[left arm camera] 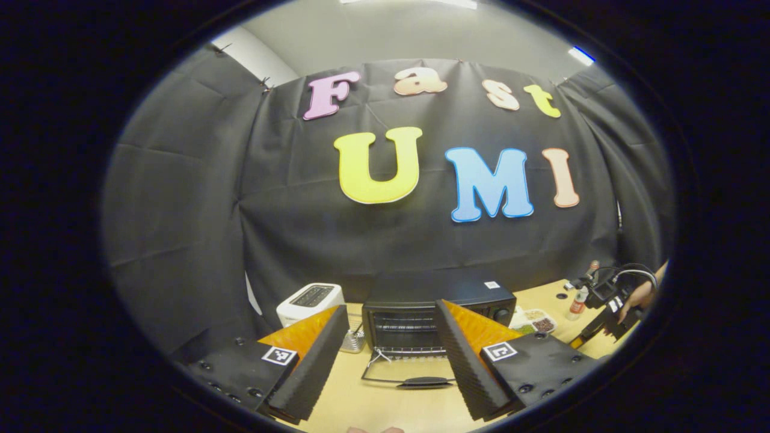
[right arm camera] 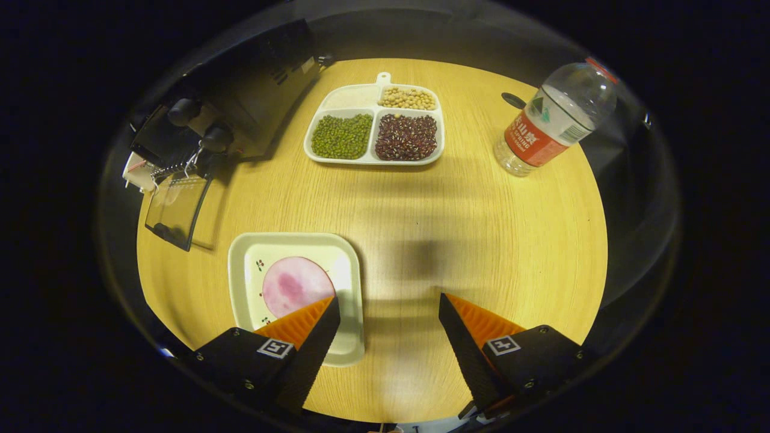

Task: Open the electric oven with the left hand, put the food in, and close the electric oven.

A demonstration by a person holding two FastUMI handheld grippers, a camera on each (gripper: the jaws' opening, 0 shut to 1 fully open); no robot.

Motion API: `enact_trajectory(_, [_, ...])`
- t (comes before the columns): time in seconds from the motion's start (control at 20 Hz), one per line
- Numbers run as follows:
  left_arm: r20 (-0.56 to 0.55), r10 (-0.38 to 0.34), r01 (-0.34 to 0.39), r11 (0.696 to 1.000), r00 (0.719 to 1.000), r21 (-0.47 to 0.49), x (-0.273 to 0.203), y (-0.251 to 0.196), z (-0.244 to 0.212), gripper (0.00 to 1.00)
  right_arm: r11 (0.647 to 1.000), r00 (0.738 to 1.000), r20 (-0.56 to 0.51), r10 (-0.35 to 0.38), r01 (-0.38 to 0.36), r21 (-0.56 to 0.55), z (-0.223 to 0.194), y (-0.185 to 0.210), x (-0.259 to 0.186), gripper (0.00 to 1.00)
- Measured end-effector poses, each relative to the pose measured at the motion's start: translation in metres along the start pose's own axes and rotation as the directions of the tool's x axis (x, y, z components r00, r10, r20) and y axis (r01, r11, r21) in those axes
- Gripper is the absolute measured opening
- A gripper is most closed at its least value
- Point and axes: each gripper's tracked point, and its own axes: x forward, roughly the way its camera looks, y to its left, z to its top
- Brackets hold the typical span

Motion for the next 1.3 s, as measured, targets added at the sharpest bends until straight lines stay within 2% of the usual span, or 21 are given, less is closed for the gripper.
enact_trajectory(0.15, [-0.004,0.009,-0.009,1.0,1.0,-0.005,-0.002,0.003,0.001,1.0,0.999,0.999,-0.023,-0.024,0.023,-0.028,0.0,0.0,0.013,1.0])
enact_trajectory(0.25, [-0.007,0.009,-0.01,1.0,1.0,-0.006,-0.004,0.004,0.0,1.0,1.0,1.0,-0.021,-0.003,0.003,-0.016,0.003,0.007,0.014,1.0])
enact_trajectory(0.3, [-0.007,0.007,-0.007,1.0,1.0,-0.006,-0.003,0.003,0.0,1.0,1.0,1.0,-0.016,0.0,0.0,-0.025,0.005,0.006,0.015,0.93])
enact_trajectory(0.4, [-0.013,-0.01,0.009,1.0,1.0,-0.015,-0.002,-0.002,-0.002,1.0,0.999,0.999,-0.024,0.029,-0.03,-0.025,0.003,0.015,0.017,0.9])
enact_trajectory(0.45, [-0.016,-0.02,0.02,1.0,1.0,-0.02,-0.002,-0.007,-0.001,0.98,0.998,0.999,-0.017,0.043,-0.044,-0.034,0.004,0.017,0.015,0.78])
enact_trajectory(0.5, [-0.013,-0.024,0.024,1.0,1.0,-0.02,-0.002,-0.008,-0.001,0.97,0.998,0.999,-0.01,0.054,-0.054,-0.036,0.006,0.019,0.012,0.7])
enact_trajectory(0.55, [-0.007,-0.03,0.029,0.999,1.0,-0.019,-0.001,-0.01,0.003,0.98,0.997,0.997,-0.007,0.071,-0.071,-0.001,0.004,0.026,0.018,0.57])
enact_trajectory(0.6, [-0.001,-0.036,0.036,0.999,0.999,-0.018,-0.001,-0.013,0.005,1.0,0.998,0.998,-0.003,0.068,-0.068,0.019,0.005,0.025,0.015,0.18])
enact_trajectory(0.7, [0.012,-0.046,0.046,0.999,0.999,-0.014,-0.004,-0.017,0.011,1.0,0.996,0.996,0.001,0.088,-0.088,0.016,-0.002,0.023,0.014,0.15])
enact_trajectory(0.75, [0.018,-0.052,0.052,0.999,0.999,-0.011,-0.004,-0.019,0.014,1.0,0.993,0.993,-0.012,0.118,-0.117,0.023,-0.003,0.025,0.017,0.07])
enact_trajectory(0.8, [0.022,-0.059,0.06,0.998,0.998,-0.011,-0.007,-0.019,0.016,1.0,0.99,0.991,-0.005,0.135,-0.135,0.041,-0.001,0.02,0.022,0.07])
enact_trajectory(0.85, [0.022,-0.061,0.062,0.998,0.998,-0.01,-0.008,-0.019,0.017,1.0,0.986,0.987,-0.011,0.161,-0.16,0.051,-0.008,0.02,0.016,0.01])
enact_trajectory(1.05, [0.018,-0.057,0.057,0.998,0.998,-0.008,-0.013,-0.013,0.019,0.98,0.962,0.972,0.016,0.236,-0.236,0.14,-0.014,0.019,0.014,0.01])
enact_trajectory(1.15, [0.018,-0.053,0.053,0.999,0.998,-0.006,-0.015,-0.009,0.019,0.94,0.934,0.956,0.019,0.294,-0.291,0.205,-0.021,0.022,0.012,0.01])
enact_trajectory(1.3, [0.019,-0.047,0.047,0.999,0.999,-0.008,-0.017,-0.005,0.021,0.92,0.859,0.916,0.041,0.398,-0.388,0.334,-0.031,0.028,0.009,0.01])
